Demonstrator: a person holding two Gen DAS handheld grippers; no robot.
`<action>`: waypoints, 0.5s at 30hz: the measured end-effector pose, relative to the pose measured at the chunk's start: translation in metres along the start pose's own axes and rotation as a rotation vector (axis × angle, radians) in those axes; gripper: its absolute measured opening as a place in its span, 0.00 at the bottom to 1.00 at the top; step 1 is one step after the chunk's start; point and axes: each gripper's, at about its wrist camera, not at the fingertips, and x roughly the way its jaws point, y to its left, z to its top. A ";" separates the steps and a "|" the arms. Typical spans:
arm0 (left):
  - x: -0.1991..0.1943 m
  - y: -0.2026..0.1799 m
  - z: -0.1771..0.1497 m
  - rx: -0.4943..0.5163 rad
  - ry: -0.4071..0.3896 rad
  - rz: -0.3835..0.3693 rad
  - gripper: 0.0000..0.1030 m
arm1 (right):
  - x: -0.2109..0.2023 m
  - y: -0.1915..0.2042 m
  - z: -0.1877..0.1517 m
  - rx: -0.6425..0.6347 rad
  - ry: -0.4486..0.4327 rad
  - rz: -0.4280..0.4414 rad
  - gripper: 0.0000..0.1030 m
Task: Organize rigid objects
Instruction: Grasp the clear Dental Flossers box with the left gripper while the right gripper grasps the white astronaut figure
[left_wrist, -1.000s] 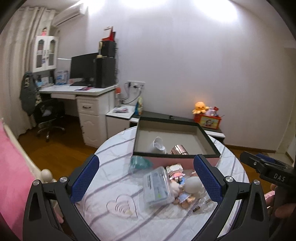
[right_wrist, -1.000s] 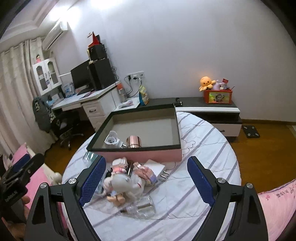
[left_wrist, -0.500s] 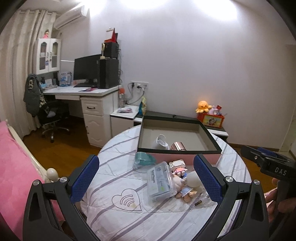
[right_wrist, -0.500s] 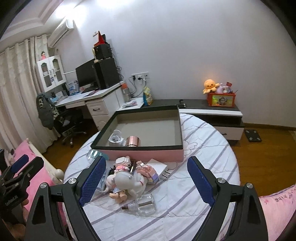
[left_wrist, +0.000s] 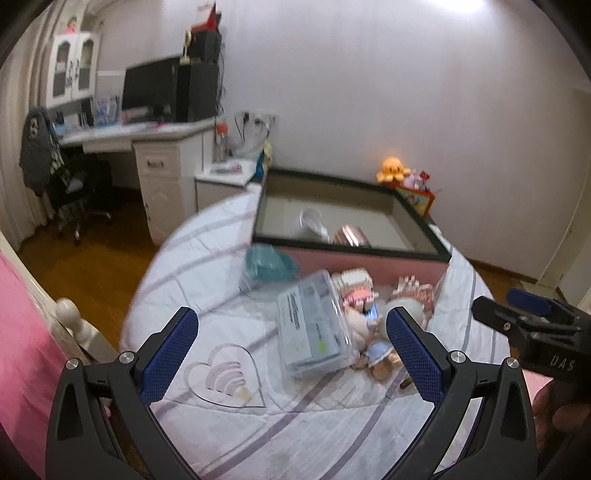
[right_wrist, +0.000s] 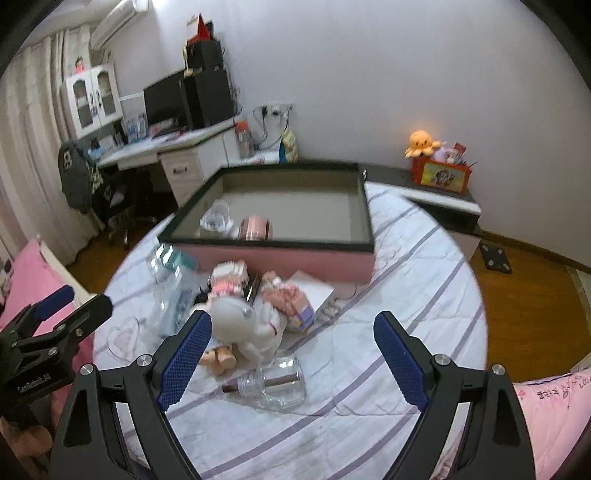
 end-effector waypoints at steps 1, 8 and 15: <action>0.009 -0.001 -0.003 -0.003 0.025 -0.010 1.00 | 0.007 0.000 -0.002 -0.001 0.018 0.006 0.88; 0.058 0.005 -0.015 -0.055 0.149 -0.040 1.00 | 0.039 0.005 -0.008 -0.030 0.088 0.038 0.88; 0.092 0.014 -0.019 -0.141 0.232 -0.106 1.00 | 0.066 0.014 -0.012 -0.044 0.137 0.090 0.88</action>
